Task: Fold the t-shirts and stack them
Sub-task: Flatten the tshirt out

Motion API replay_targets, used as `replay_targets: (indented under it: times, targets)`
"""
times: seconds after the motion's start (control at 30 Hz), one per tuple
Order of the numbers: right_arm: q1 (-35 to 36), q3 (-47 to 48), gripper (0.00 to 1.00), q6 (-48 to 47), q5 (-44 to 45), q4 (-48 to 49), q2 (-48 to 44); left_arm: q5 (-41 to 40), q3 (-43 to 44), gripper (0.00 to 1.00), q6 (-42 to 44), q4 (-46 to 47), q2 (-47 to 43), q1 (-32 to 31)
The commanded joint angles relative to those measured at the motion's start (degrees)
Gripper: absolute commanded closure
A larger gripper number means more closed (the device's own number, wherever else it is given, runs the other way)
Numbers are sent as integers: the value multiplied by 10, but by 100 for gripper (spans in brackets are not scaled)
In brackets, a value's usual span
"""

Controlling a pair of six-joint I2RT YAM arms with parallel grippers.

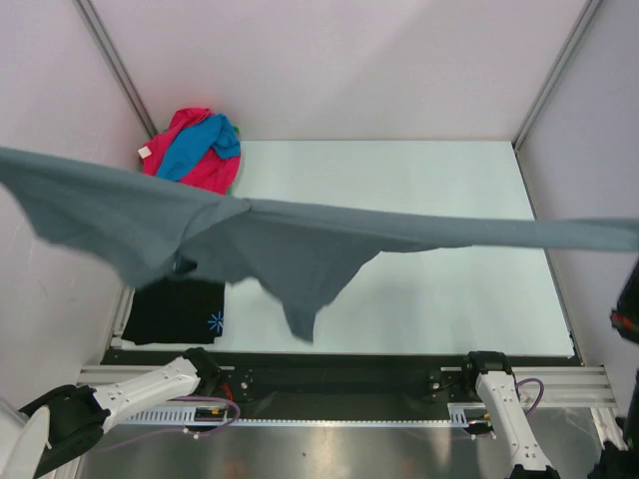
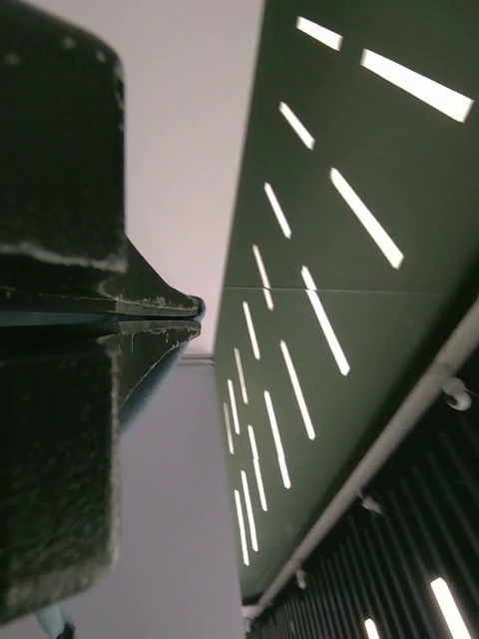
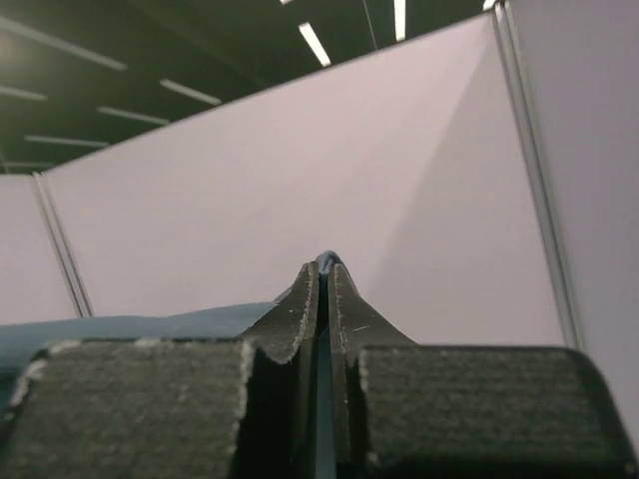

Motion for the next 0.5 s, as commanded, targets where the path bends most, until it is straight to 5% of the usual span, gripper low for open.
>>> replay_targets:
  times: [0.0, 0.3, 0.47]
  targets:
    - [-2, -20, 100, -21, 32, 11, -18, 40, 17, 100, 5, 17, 38, -4]
    - [0, -240, 100, -16, 83, 37, 2, -131, -39, 100, 118, 25, 220, 6]
    - [-1, -401, 100, -3, 93, 142, 54, -83, -126, 100, 88, 79, 332, 87]
